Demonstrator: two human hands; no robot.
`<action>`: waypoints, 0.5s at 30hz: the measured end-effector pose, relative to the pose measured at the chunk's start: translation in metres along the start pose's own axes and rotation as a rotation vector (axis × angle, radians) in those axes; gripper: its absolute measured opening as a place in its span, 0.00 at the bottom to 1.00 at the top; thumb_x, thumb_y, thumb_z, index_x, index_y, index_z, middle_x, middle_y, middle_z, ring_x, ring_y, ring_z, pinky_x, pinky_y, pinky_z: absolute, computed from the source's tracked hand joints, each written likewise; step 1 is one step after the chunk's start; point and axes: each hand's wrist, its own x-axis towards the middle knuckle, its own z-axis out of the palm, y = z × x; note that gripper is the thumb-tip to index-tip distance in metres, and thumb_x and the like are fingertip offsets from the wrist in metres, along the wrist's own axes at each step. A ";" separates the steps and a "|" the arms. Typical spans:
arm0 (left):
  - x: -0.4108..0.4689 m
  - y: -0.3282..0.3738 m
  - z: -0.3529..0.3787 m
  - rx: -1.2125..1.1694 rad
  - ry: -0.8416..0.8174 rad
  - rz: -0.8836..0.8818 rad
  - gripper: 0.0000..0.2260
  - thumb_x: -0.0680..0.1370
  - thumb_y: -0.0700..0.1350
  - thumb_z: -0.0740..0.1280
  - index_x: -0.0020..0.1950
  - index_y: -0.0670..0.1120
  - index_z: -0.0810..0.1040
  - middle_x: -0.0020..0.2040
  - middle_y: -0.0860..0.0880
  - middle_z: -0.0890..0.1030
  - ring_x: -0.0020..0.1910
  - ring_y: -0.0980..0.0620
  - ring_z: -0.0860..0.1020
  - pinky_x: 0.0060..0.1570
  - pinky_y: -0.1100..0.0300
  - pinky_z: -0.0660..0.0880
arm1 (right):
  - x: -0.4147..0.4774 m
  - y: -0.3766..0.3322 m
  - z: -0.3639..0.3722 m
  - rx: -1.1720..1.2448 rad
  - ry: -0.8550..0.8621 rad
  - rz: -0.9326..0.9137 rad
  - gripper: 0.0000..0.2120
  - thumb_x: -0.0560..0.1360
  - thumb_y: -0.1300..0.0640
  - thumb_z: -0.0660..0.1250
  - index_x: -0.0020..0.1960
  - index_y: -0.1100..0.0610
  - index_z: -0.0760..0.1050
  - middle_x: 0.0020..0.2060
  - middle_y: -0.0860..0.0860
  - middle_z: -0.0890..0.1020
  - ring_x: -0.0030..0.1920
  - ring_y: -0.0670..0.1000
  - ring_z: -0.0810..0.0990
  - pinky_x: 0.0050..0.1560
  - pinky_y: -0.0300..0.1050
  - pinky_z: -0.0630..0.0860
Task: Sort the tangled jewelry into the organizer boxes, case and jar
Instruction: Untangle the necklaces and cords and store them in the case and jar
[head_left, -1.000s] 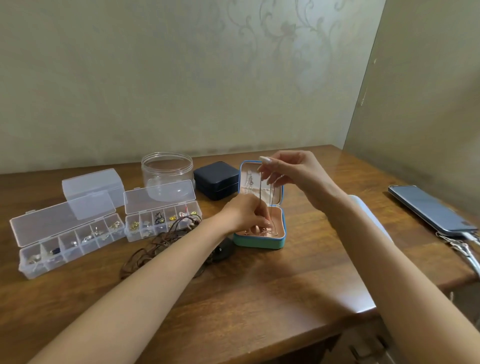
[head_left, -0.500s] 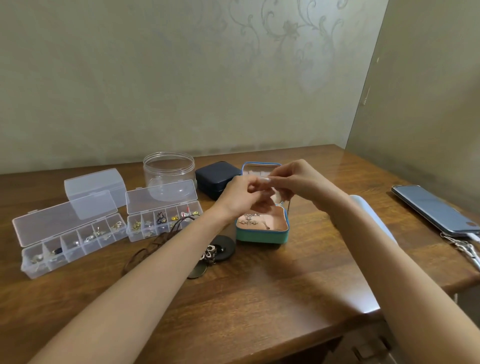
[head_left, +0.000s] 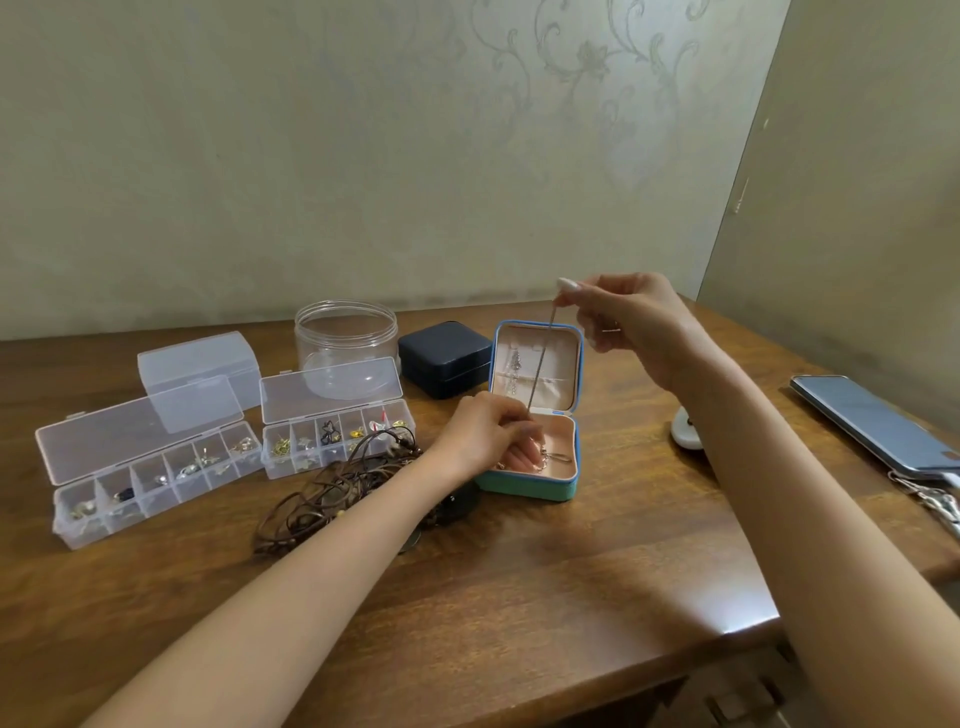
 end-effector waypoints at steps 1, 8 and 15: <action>0.000 0.000 0.000 0.035 -0.002 0.005 0.08 0.78 0.36 0.63 0.44 0.32 0.79 0.33 0.40 0.81 0.27 0.53 0.80 0.32 0.64 0.78 | 0.001 0.000 0.000 0.001 0.033 -0.025 0.10 0.74 0.53 0.70 0.40 0.60 0.80 0.24 0.49 0.72 0.23 0.45 0.68 0.26 0.35 0.65; 0.001 0.007 -0.007 0.261 0.144 0.117 0.25 0.69 0.49 0.75 0.64 0.46 0.73 0.52 0.51 0.80 0.36 0.60 0.74 0.39 0.64 0.73 | 0.005 0.006 -0.004 -0.410 -0.105 -0.052 0.05 0.73 0.61 0.72 0.40 0.62 0.81 0.25 0.52 0.76 0.21 0.44 0.67 0.25 0.35 0.66; 0.009 0.020 -0.002 -0.215 0.149 0.109 0.08 0.74 0.36 0.69 0.52 0.41 0.76 0.43 0.45 0.82 0.32 0.55 0.81 0.34 0.63 0.78 | 0.002 0.020 0.005 -0.552 -0.215 0.004 0.02 0.70 0.70 0.71 0.42 0.65 0.82 0.28 0.56 0.81 0.27 0.49 0.81 0.29 0.36 0.77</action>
